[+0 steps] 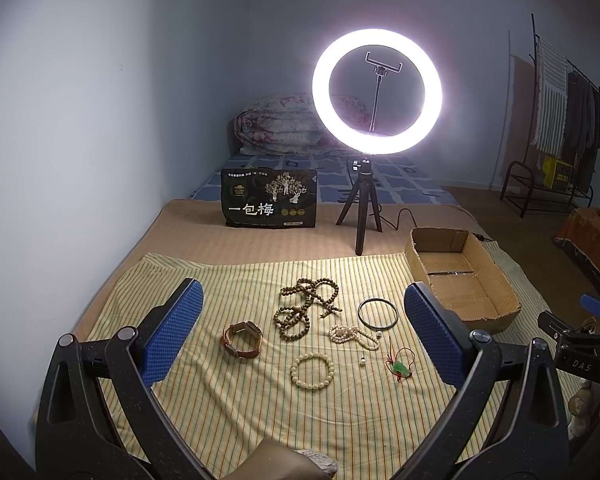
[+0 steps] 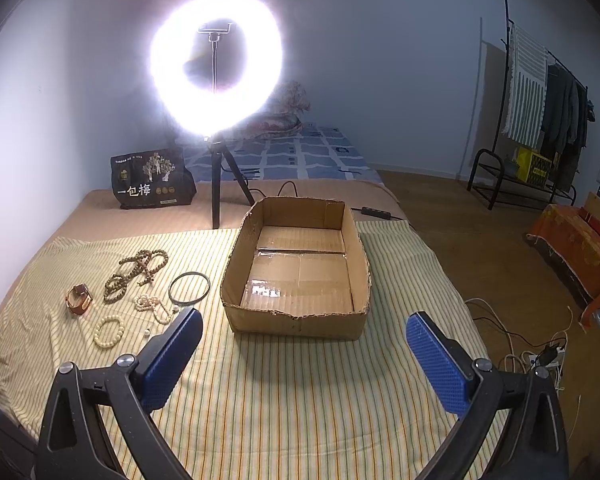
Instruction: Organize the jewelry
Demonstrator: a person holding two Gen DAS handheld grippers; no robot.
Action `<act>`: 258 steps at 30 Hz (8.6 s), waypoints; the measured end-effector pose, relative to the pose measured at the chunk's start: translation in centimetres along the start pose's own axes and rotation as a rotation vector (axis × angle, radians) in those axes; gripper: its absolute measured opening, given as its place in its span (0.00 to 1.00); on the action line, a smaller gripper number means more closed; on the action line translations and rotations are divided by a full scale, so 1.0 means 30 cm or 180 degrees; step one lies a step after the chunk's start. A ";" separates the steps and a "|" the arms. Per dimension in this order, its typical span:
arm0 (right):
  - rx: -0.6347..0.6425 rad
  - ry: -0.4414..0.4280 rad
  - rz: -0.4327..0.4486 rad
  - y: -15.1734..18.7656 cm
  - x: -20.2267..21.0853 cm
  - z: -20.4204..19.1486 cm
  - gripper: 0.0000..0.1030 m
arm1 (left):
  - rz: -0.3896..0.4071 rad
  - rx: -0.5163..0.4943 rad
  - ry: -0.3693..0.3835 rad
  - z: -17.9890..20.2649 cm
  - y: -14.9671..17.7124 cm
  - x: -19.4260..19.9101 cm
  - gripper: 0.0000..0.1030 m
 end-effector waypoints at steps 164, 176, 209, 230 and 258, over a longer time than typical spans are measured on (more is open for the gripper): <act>0.0691 -0.1534 -0.0386 -0.065 -0.290 -0.250 0.12 | -0.1062 -0.0189 0.0551 0.181 0.228 -0.438 0.05; 0.0487 -0.1239 -0.0299 -0.162 -0.357 -0.022 0.12 | -0.1023 -0.0254 0.0974 0.479 0.157 -0.480 0.05; 0.0223 -0.1002 -0.0567 -0.103 -0.621 0.186 0.12 | -0.1462 -0.0539 0.1028 0.732 0.358 -0.736 0.05; 0.0244 -0.0812 -0.0446 -0.136 -0.526 0.191 0.63 | -0.1324 -0.0625 0.0968 0.680 0.314 -0.646 0.22; 0.0513 -0.1533 -0.0238 -0.145 -0.326 -0.221 0.85 | -0.1122 -0.0004 0.0063 -0.096 0.176 -0.587 0.44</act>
Point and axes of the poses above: each gripper's, at about its wrist camera, not at the fingertips, and x roughly against the way its jaws point, z to its right, y to its underside, the point moved 7 cm from there along -x, roughly the way its jaws point, and after that the axes turned 12 degrees about x, right-handed, at the moved point
